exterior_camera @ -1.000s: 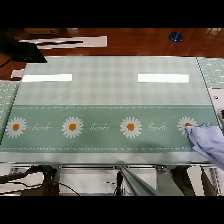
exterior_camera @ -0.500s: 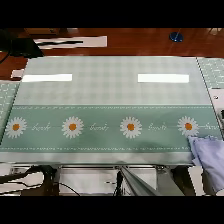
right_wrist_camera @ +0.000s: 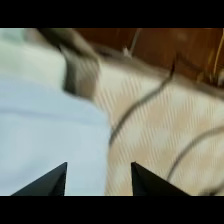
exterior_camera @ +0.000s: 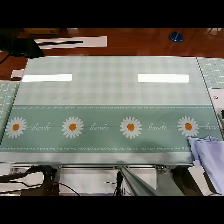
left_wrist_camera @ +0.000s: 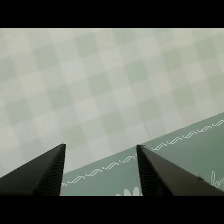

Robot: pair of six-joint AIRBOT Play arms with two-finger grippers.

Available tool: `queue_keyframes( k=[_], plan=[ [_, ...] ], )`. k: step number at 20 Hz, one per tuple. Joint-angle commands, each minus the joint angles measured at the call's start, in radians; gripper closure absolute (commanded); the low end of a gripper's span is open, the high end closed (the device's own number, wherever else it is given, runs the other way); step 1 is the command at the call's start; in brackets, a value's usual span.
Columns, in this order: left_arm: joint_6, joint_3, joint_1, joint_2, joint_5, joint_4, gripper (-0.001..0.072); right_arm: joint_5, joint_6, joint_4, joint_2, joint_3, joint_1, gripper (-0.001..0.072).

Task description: Fold the shirts.

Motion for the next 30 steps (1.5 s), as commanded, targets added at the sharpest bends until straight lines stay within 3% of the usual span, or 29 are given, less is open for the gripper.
queue_keyframes(
  k=[1, 3, 5, 8, 11, 12, 14, 19, 25, 30],
  plan=[
    [-0.001, 0.000, -0.008, -0.024, 0.054, -0.014, 0.0059, -0.269, -0.002, 0.467, -0.133, 0.332, 0.221, 0.0236],
    [-0.002, 0.000, -0.026, -0.051, 0.149, -0.032, 0.0018, -0.334, -0.046, 0.814, -0.262, 0.532, 0.430, 0.0243],
    [-0.013, 0.000, -0.056, -0.081, 0.193, -0.034, 0.0024, -0.273, -0.095, 0.938, -0.366, 0.645, 0.660, 0.0242],
    [-0.180, 0.000, -0.120, -0.117, 0.087, 0.069, 0.0030, -0.166, -0.106, 0.753, -0.451, 0.666, 1.021, 0.0242],
    [-0.198, 0.000, -0.212, -0.151, 0.009, 0.263, 0.0031, -0.006, -0.081, 0.375, -0.539, 0.666, 1.279, 0.0233],
    [-0.211, 0.000, -0.233, -0.162, 0.024, 0.269, 0.0033, 0.036, -0.075, 0.328, -0.568, 0.666, 1.321, 0.0233],
    [-0.210, 0.000, -0.274, -0.182, 0.052, 0.274, 0.0111, 0.089, -0.066, 0.339, -0.616, 0.666, 1.362, 0.0234],
    [-0.208, -0.114, -0.317, -0.164, 0.021, 0.281, 0.0110, 0.085, -0.021, 0.383, -0.610, 0.665, 1.372, 0.0292],
    [-0.220, -0.444, -0.322, 0.042, 0.270, 0.274, 0.0110, -0.101, -0.028, 0.528, -0.512, 0.520, 1.372, 0.0272],
    [-0.256, -0.458, -0.319, 0.030, 0.306, 0.274, 0.0109, -0.179, -0.024, 0.520, -0.513, 0.481, 1.371, 0.0274]
  ],
)
